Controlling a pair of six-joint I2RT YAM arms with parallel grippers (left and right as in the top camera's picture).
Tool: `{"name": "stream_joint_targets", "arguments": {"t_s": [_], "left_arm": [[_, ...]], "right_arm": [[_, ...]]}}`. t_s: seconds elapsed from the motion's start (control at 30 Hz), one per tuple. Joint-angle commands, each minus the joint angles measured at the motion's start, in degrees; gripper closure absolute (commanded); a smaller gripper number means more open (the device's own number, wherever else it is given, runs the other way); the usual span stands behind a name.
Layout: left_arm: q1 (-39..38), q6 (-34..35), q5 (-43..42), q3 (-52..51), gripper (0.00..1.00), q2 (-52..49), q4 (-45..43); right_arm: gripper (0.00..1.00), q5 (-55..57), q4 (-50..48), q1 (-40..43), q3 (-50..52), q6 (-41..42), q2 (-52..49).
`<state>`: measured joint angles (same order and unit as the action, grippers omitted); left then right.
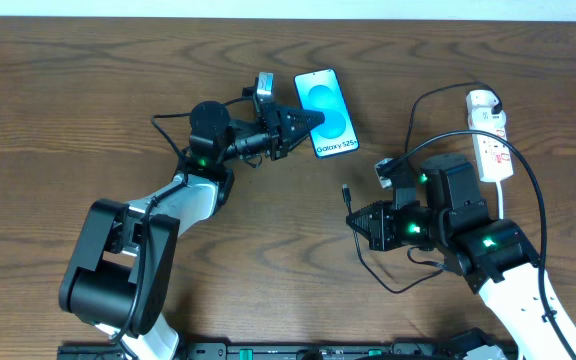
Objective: Plug charger to phone and switch on socket
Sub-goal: 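Carry the USB-C plug left toward the phone's bottom port, then align the USB-C plug under the phone's port with the right gripper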
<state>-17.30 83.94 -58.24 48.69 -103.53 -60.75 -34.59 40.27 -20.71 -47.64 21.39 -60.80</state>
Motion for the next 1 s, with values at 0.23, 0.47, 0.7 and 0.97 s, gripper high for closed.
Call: {"name": "stream_joint_targets", "arguments": {"t_s": [0.23, 0.47, 0.7, 0.97], "left_arm": [[0.24, -2.49, -5.05, 1.42, 0.93, 0.33, -1.09], [0.24, -3.26, -6.32, 1.42, 0.93, 0.33, -1.09], [0.24, -7.26, -6.25, 1.42, 0.93, 0.33, -0.83], [0.24, -7.89, -4.92, 1.42, 0.92, 0.33, -0.31]], "right_arm": [[0.99, 1.7, -3.74, -0.39, -0.15, -1.88, -0.28], [0.99, 3.8, -4.94, -0.39, -0.15, -3.3, -2.25], [0.99, 3.8, -6.86, -0.39, -0.15, -5.62, -2.54], [0.99, 1.49, -8.15, -0.96, -0.15, -5.6, -2.54]]}}
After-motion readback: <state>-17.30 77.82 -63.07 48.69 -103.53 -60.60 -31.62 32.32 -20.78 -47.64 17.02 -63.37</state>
